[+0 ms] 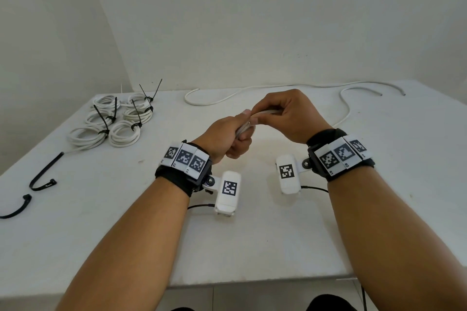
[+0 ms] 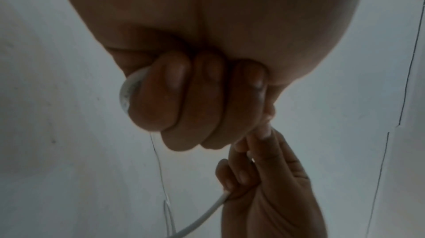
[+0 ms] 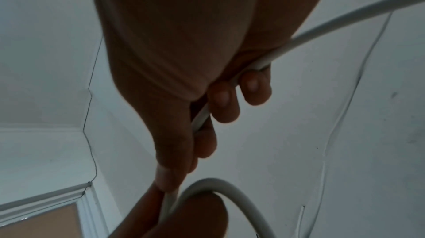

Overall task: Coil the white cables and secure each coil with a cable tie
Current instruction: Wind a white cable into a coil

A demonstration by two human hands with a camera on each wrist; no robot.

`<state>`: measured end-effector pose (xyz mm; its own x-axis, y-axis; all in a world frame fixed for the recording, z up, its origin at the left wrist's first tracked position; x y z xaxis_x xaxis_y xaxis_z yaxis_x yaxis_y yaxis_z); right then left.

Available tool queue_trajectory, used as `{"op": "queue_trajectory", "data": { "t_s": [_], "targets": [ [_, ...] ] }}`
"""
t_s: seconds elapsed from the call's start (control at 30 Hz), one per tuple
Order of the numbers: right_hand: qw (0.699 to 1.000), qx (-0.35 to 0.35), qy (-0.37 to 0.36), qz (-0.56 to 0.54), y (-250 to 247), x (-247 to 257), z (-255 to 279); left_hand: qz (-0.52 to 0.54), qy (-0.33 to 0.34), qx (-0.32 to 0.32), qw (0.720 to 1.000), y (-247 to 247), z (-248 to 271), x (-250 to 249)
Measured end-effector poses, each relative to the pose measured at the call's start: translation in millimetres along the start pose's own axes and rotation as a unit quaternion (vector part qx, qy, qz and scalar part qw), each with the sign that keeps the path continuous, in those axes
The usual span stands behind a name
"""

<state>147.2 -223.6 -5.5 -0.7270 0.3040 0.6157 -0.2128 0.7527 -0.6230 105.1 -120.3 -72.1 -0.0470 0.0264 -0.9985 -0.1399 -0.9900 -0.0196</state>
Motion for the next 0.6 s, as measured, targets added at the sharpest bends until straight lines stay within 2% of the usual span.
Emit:
{"op": "queue_trajectory", "data": {
  "t_s": [0.2,0.37,0.47,0.6],
  "targets": [
    [0.995,-0.018,-0.012,-0.095,-3.9,-2.0,-1.1,0.063,0.047,0.055,0.995,12.5,12.3,-17.5],
    [0.987,-0.017,0.022,-0.159,-0.1,-15.7,-2.8,0.121,0.093,0.079,0.985,16.5,21.4,-35.6],
    [0.991,-0.063,0.009,-0.116,-17.4,-16.6,-3.0,0.120,0.077,0.112,0.983,21.6,25.8,-34.9],
    [0.991,-0.105,0.005,-0.087,-34.0,-25.3,-0.6,0.068,0.021,0.107,0.992,19.8,27.2,-20.9]
  ]
}}
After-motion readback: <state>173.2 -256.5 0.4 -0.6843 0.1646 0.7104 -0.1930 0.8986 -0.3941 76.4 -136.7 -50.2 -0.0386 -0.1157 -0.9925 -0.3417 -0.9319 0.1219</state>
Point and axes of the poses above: each hand's wrist, its own z-axis away from the middle knuckle, its own y-axis out of the palm, x = y × z, the point moved 9 cm from there along -z, towards the middle knuckle, and after that the axes turned 5 degrees about z, right-handed, at the moved point
